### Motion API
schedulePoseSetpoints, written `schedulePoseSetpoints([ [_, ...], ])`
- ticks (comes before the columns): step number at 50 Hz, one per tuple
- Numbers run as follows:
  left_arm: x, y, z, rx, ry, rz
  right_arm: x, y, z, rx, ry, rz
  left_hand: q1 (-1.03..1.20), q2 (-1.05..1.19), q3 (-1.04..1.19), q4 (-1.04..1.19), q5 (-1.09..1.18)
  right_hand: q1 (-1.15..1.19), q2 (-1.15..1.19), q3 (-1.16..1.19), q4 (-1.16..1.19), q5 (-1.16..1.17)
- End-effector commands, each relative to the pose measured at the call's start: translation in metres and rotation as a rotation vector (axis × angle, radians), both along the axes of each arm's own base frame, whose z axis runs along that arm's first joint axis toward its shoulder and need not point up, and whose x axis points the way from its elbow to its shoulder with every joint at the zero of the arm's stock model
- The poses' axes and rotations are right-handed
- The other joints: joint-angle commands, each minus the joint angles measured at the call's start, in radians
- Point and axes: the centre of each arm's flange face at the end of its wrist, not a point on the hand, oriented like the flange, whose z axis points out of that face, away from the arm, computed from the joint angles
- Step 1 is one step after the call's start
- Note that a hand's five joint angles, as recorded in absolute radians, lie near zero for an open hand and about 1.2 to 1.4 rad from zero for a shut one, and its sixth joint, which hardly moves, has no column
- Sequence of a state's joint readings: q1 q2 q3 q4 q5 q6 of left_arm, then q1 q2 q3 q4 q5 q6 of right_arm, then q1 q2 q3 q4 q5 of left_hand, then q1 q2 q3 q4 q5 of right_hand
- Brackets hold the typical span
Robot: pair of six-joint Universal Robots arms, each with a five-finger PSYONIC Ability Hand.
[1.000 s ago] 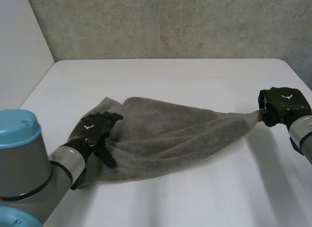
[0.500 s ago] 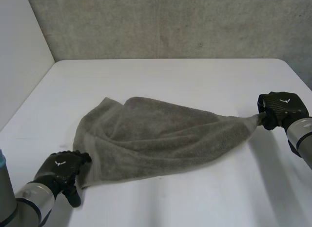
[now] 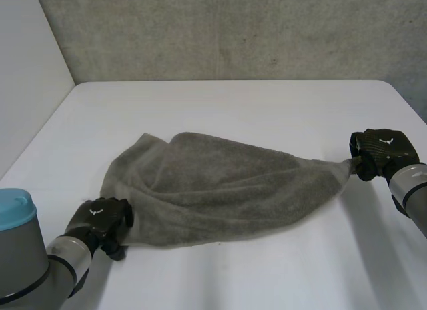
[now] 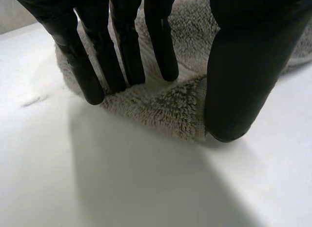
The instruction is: Fold the towel.
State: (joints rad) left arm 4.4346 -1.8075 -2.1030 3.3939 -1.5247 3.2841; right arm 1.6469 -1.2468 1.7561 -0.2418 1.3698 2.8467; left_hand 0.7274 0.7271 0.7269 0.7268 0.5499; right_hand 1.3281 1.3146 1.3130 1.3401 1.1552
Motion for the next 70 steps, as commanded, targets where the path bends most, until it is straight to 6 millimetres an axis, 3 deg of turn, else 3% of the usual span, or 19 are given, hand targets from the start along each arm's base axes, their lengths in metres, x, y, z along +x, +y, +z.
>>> schedulePoseSetpoints([
  [1,-0.007,-0.006,0.003,-0.017,0.018,-0.013,0.0,0.0,-0.001,0.002,0.001,0.001,0.22,0.22,0.221,0.221,0.223,0.068,0.082,0.083,0.056,0.067],
  [9,-0.012,-0.022,0.002,-0.03,0.014,-0.006,0.0,0.0,0.0,-0.003,0.004,0.0,0.668,0.668,0.668,0.668,0.671,0.068,0.082,0.083,0.056,0.067],
  [15,-0.008,-0.031,0.013,-0.068,0.02,0.022,-0.003,-0.004,0.013,-0.038,0.021,-0.002,0.669,0.669,0.669,0.669,0.672,0.068,0.082,0.083,0.056,0.067],
  [19,-0.006,-0.035,0.051,-0.19,0.051,0.03,-0.002,-0.003,0.035,-0.096,0.056,0.007,0.669,0.669,0.669,0.669,0.672,0.068,0.082,0.083,0.056,0.067],
  [21,-0.006,-0.032,0.07,-0.243,0.067,0.029,-0.004,0.01,0.071,-0.155,0.11,0.02,0.669,0.669,0.669,0.669,0.672,0.068,0.082,0.083,0.056,0.067],
  [24,-0.005,-0.026,0.112,-0.354,0.102,0.023,-0.004,0.019,0.09,-0.181,0.133,0.028,0.669,0.669,0.669,0.669,0.672,0.068,0.082,0.083,0.056,0.067],
  [28,-0.002,-0.012,0.175,-0.497,0.144,0.014,-0.004,0.041,0.145,-0.253,0.162,0.036,0.669,0.669,0.669,0.669,0.672,0.068,0.082,0.083,0.056,0.067],
  [31,-0.001,-0.007,0.194,-0.526,0.155,0.008,-0.005,0.057,0.186,-0.323,0.161,0.033,0.669,0.669,0.669,0.669,0.672,0.068,0.082,0.083,0.056,0.067],
  [33,0.0,0.001,0.228,-0.578,0.173,0.0,-0.005,0.063,0.205,-0.354,0.161,0.033,0.669,0.669,0.669,0.669,0.672,0.068,0.082,0.083,0.056,0.067],
  [37,0.0,0.005,0.254,-0.612,0.184,-0.003,-0.005,0.08,0.25,-0.411,0.167,0.034,0.669,0.669,0.669,0.669,0.672,0.068,0.082,0.083,0.056,0.067],
  [41,0.003,0.004,0.279,-0.631,0.185,0.004,-0.005,0.084,0.262,-0.393,0.197,0.039,0.669,0.669,0.669,0.669,0.672,0.068,0.082,0.083,0.056,0.067],
  [45,0.001,-0.006,0.28,-0.601,0.172,0.005,-0.003,0.058,0.241,-0.262,0.261,0.063,0.669,0.669,0.669,0.669,0.672,0.068,0.082,0.083,0.056,0.067],
  [50,-0.009,-0.045,0.254,-0.502,0.141,0.006,0.005,0.03,0.216,-0.18,0.298,0.089,0.669,0.669,0.669,0.669,0.672,0.068,0.082,0.083,0.056,0.067],
  [55,-0.027,-0.108,0.212,-0.404,0.107,0.004,0.021,-0.007,0.185,-0.109,0.307,0.101,0.669,0.669,0.669,0.669,0.672,0.068,0.082,0.083,0.056,0.067],
  [61,-0.041,-0.156,0.203,-0.452,0.13,0.004,0.055,-0.06,0.184,-0.319,0.277,0.05,0.669,0.669,0.669,0.669,0.672,0.068,0.082,0.083,0.056,0.067],
  [63,-0.05,-0.179,0.227,-0.603,0.188,0.008,0.063,-0.072,0.192,-0.416,0.241,0.039,0.669,0.669,0.669,0.669,0.672,0.068,0.082,0.083,0.056,0.067],
  [66,-0.054,-0.185,0.248,-0.705,0.235,0.007,0.071,-0.088,0.218,-0.622,0.144,0.003,0.669,0.669,0.669,0.669,0.672,0.068,0.082,0.083,0.056,0.067],
  [68,-0.056,-0.189,0.287,-0.888,0.359,0.008,0.073,-0.091,0.233,-0.711,0.09,-0.007,0.669,0.669,0.669,0.669,0.672,0.068,0.082,0.083,0.056,0.067],
  [70,-0.056,-0.186,0.301,-0.944,0.432,0.013,0.073,-0.093,0.244,-0.779,0.044,-0.02,0.669,0.669,0.669,0.669,0.672,0.068,0.082,0.083,0.056,0.067],
])
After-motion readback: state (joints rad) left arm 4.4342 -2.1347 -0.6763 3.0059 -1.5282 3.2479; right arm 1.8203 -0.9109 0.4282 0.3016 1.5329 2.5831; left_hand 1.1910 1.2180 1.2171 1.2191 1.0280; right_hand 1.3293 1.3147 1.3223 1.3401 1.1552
